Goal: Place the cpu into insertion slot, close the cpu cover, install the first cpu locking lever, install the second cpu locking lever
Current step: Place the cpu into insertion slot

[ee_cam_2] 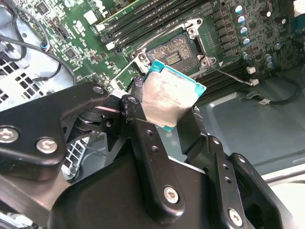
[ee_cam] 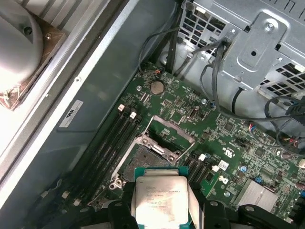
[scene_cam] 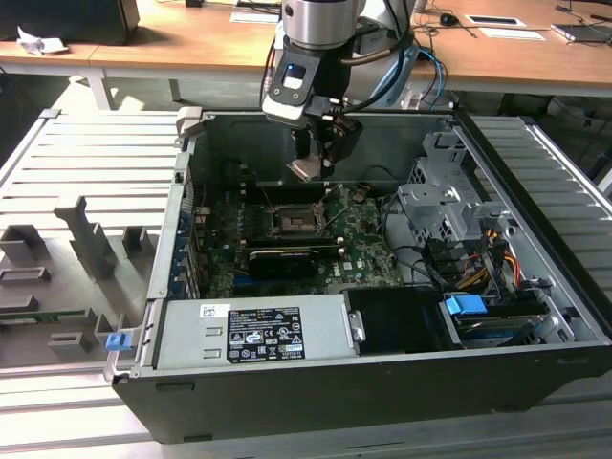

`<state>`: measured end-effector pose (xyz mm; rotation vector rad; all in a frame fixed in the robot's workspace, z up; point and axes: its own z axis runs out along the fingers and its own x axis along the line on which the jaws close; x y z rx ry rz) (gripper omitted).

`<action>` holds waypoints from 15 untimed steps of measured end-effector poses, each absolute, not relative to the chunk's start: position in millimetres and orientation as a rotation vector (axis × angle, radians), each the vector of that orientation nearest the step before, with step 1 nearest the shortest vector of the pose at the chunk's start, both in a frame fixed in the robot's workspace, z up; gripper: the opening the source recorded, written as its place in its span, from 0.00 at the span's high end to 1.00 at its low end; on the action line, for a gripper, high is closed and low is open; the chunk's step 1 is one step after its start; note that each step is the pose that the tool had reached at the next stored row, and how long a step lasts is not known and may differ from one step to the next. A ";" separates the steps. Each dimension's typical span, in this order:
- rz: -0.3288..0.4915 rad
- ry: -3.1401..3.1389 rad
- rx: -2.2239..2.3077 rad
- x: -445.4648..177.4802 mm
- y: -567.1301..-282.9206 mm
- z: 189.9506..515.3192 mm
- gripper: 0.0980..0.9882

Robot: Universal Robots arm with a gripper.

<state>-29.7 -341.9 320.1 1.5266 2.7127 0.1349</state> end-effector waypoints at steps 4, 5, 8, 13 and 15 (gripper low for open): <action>0.134 2.677 1.584 -29.7 -341.9 319.7 0.52; 0.134 2.675 1.588 -29.7 -341.9 319.6 0.52; 0.134 2.671 1.594 -29.7 -341.9 319.3 0.52; 0.134 2.670 1.596 -29.7 -341.9 319.0 0.52; 0.133 2.668 1.598 -29.7 -341.9 318.6 0.52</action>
